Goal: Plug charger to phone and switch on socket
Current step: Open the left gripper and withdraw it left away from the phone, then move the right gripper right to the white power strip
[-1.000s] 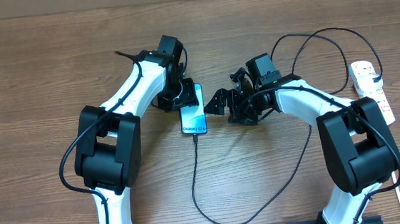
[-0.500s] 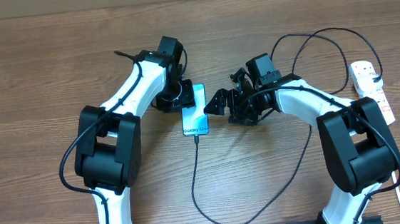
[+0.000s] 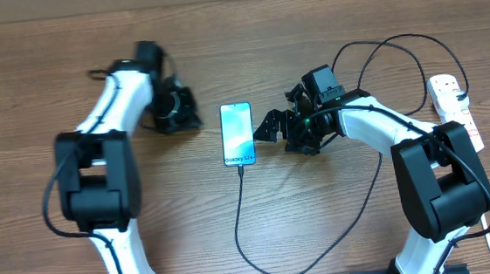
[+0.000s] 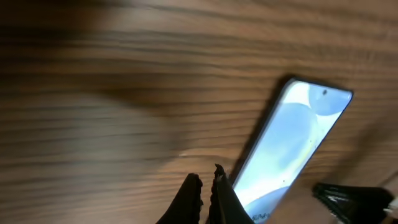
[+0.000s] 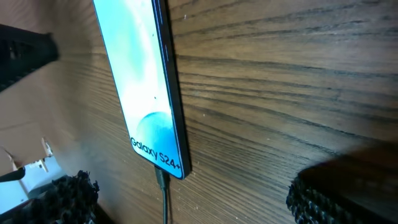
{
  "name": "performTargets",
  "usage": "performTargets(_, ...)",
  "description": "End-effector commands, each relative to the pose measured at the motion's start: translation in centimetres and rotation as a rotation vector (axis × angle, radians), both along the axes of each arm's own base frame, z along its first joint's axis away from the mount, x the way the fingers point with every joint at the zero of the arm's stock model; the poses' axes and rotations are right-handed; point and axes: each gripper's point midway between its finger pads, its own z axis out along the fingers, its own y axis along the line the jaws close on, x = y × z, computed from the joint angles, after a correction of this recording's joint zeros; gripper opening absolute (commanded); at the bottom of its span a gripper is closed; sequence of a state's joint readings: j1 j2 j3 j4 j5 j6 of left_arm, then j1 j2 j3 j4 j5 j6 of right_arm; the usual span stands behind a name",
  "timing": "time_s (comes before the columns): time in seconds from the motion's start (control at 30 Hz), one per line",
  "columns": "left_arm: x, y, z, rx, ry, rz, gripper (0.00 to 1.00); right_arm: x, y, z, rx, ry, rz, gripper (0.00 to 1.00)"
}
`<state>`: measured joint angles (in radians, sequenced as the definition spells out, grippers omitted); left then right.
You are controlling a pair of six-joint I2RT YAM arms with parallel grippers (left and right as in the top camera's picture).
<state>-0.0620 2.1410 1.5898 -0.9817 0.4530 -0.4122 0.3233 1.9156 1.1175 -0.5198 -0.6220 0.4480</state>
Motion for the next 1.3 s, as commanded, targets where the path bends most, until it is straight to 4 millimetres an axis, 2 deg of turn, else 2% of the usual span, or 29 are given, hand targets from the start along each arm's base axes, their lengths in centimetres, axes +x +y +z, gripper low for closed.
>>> performTargets(0.0, 0.4, 0.8, 2.4, -0.099, -0.020, 0.042, 0.04, 0.4, -0.8, -0.6, -0.066, -0.022, -0.015, 1.00)
performTargets(0.1, 0.2, 2.1, 2.3, -0.089, -0.013, 0.056, 0.08, 0.5, -0.9, -0.7, -0.074, -0.027, -0.018, 0.97)
performTargets(0.13, 0.2, 2.5, 2.2, -0.083, -0.012, 0.060, 0.16, 0.6, -1.0, -0.7, -0.079, -0.029, -0.020, 0.86)
performTargets(0.2, 0.0, 3.2, 1.9, -0.045, -0.001, 0.066, 0.36, 0.5, -1.0, -0.7, -0.079, -0.026, -0.020, 0.76)
performTargets(0.23, -0.1, 3.5, 1.7, -0.024, 0.002, 0.067, 0.46, 0.5, -1.0, -0.7, -0.079, -0.026, -0.019, 0.65)
performTargets(0.27, -0.1, 3.8, 1.5, 0.000, 0.003, 0.065, 0.52, 0.5, -1.0, -0.7, -0.080, -0.026, -0.020, 0.55)
performTargets(0.33, -0.2, 4.2, 1.2, 0.041, 0.004, 0.061, 0.67, 0.6, -1.0, -0.6, -0.078, -0.029, -0.020, 0.26)
performTargets(0.37, -0.2, 4.3, 1.2, 0.053, 0.004, 0.058, 0.81, 0.6, -1.0, -0.4, -0.078, -0.031, -0.020, 0.06)
performTargets(0.4, -0.2, 4.4, 1.1, 0.066, 0.002, 0.056, 1.00, 0.7, -1.0, 0.1, -0.078, -0.031, -0.022, 0.04)
performTargets(0.57, 0.0, 4.9, 0.9, 0.102, -0.005, 0.057, 1.00, 1.1, -1.7, 3.2, -0.104, -0.066, -0.041, 0.04)
performTargets(0.67, 0.0, 5.0, 0.8, 0.107, -0.004, 0.057, 1.00, 1.1, -3.0, 5.8, -0.170, -0.109, -0.069, 0.04)
performTargets(0.77, 0.0, 5.0, 0.8, 0.107, -0.004, 0.057, 1.00, 0.8, -5.0, 8.5, -0.266, -0.156, -0.108, 0.04)
performTargets(0.9, 0.0, 5.0, 0.8, 0.107, -0.004, 0.057, 1.00, 0.2, -8.9, 11.6, -0.389, -0.164, -0.243, 0.04)
performTargets(1.03, 0.0, 5.0, 0.8, 0.107, -0.005, 0.057, 1.00, -0.6, -12.4, 13.4, -0.421, -0.136, -0.348, 0.07)
performTargets(1.1, 0.0, 5.0, 0.8, 0.107, -0.004, 0.057, 1.00, -0.9, -14.3, 13.6, -0.430, -0.112, -0.398, 0.17)
performTargets(1.17, 0.0, 5.0, 0.8, 0.107, -0.004, 0.057, 1.00, -1.1, -16.6, 13.4, -0.450, -0.077, -0.456, 0.34)
performTargets(1.23, 0.0, 5.0, 0.8, 0.107, -0.004, 0.057, 0.99, -1.3, -19.0, 13.2, -0.484, -0.050, -0.517, 0.47)
performTargets(1.27, 0.0, 5.0, 0.8, 0.107, -0.004, 0.057, 1.00, -1.4, -20.4, 13.1, -0.504, -0.035, -0.555, 0.62)
